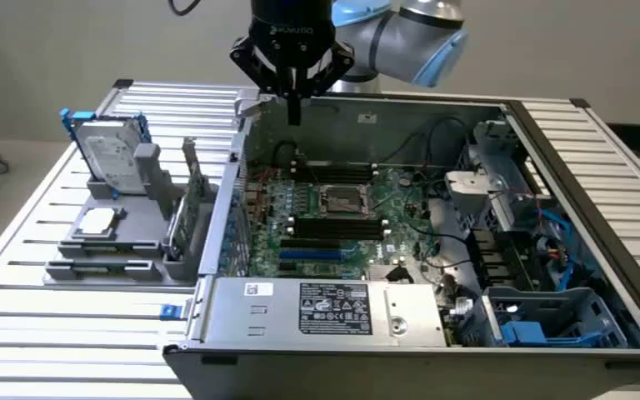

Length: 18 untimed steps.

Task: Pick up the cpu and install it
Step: 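Reach for the cpu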

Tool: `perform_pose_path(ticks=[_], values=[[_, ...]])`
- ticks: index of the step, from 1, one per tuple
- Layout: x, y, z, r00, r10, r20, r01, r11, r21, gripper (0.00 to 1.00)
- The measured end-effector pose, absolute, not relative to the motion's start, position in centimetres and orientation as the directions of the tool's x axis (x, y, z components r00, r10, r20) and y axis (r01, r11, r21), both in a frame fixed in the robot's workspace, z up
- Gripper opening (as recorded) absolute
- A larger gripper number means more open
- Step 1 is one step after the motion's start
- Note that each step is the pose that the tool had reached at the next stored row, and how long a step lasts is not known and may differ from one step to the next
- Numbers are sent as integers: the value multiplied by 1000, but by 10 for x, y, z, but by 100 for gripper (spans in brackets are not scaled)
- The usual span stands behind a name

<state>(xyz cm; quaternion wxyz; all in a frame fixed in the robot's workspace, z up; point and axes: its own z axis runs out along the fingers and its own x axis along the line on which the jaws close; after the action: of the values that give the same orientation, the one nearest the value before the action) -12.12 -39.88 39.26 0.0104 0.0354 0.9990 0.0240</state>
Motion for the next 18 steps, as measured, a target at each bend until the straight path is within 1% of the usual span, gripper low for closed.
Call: perform_pose_path(ticks=[13, 18], values=[[-121, -399, 393, -997, 71, -19, 70, 996, 49, 11], [-136, -395, 393, -997, 71, -15, 70, 996, 51, 11]])
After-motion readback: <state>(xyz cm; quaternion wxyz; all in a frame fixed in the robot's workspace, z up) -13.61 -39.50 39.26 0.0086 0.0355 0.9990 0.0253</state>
